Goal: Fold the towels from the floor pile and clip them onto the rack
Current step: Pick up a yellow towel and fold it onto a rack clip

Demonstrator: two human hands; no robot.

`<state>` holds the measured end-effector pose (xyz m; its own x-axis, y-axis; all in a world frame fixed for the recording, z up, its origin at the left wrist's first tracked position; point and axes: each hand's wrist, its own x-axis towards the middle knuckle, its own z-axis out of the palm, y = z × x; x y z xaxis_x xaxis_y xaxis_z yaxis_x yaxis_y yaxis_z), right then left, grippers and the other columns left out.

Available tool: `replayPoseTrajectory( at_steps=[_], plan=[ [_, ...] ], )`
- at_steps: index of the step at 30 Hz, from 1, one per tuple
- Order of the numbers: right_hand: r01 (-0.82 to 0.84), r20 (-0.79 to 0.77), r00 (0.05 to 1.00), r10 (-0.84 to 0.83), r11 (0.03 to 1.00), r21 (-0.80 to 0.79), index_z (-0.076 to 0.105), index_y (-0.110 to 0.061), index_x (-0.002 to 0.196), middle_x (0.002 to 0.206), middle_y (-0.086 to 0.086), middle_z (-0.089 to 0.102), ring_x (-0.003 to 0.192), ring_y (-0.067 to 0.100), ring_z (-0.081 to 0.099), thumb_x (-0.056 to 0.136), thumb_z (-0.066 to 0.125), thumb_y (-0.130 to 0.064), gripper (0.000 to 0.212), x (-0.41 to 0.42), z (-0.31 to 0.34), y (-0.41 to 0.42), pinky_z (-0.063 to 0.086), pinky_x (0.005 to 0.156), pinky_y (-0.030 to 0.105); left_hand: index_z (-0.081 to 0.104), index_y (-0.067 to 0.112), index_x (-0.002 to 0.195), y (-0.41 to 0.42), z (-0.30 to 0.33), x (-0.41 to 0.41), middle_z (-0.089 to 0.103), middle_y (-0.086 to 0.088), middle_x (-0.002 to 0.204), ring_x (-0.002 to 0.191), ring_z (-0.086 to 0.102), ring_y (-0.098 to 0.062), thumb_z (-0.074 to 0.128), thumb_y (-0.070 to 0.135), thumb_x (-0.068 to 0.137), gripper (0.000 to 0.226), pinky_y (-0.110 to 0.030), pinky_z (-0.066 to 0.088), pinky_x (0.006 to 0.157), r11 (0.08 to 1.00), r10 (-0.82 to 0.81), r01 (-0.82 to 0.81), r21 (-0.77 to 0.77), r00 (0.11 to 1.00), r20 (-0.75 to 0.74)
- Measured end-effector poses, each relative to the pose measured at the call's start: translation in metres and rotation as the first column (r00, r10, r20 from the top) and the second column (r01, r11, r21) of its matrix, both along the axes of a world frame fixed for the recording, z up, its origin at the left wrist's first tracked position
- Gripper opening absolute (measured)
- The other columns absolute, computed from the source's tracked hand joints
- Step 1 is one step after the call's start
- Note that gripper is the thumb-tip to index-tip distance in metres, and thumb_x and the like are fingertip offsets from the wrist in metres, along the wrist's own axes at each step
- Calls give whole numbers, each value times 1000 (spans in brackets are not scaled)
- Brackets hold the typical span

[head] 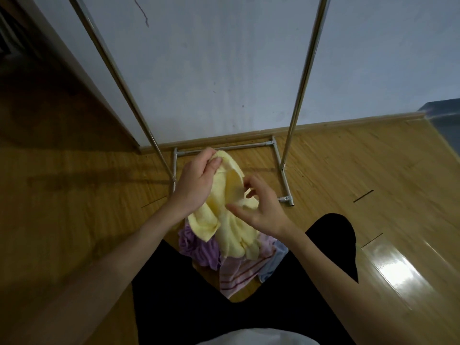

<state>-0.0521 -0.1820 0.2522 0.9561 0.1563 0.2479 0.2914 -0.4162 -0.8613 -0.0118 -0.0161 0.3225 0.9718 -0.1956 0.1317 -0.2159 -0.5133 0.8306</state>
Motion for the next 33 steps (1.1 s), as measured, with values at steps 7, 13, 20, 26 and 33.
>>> replayPoseTrajectory(
  at_steps=[7, 13, 20, 26, 33],
  plan=[
    [156, 44, 987, -155, 988, -14, 50, -19, 72, 69, -9, 49, 65, 10, 47, 92, 61, -13, 23, 8, -8, -1, 44, 62, 28, 52, -5, 87, 6, 10, 5, 54, -28, 79, 72, 52, -39, 43, 22, 98, 31, -49, 44, 65, 998, 56, -56, -15, 998, -31],
    [282, 98, 958, -271, 952, -122, 69, -9, 94, 84, 2, 68, 76, 20, 60, 88, 58, -15, 14, 17, -16, -27, 48, 71, 35, 60, 18, 83, 17, 16, 7, 58, 0, 80, 77, 57, -17, 43, 20, 100, 24, -30, 45, 66, 982, 127, -161, -98, 950, -286],
    [333, 113, 942, -316, 921, -201, 66, -6, 96, 81, 0, 64, 72, 16, 56, 93, 59, -9, 8, 24, -20, -34, 38, 64, 20, 52, 23, 106, 33, 14, 1, 62, 3, 107, 96, 62, -20, 65, 61, 69, 55, -40, 53, 77, 985, -26, 91, 150, 921, -389],
    [359, 109, 930, -350, 929, -83, 66, -7, 96, 75, -5, 62, 63, 11, 55, 94, 59, -13, 10, 26, -9, -29, 41, 56, 20, 57, 10, 103, 44, 7, -10, 63, -3, 97, 86, 59, -19, 47, 37, 96, 30, -33, 42, 68, 879, -161, 256, 402, 953, -255],
    [130, 274, 960, -60, 961, -246, 38, -18, 101, 69, -5, 49, 47, 9, 37, 97, 46, -15, 9, 17, 0, -20, 26, 42, 22, 56, 2, 91, 52, 0, 3, 53, -7, 78, 71, 52, -20, 36, 18, 102, 28, -33, 40, 66, 980, 103, -48, 195, 954, -282]
  ],
)
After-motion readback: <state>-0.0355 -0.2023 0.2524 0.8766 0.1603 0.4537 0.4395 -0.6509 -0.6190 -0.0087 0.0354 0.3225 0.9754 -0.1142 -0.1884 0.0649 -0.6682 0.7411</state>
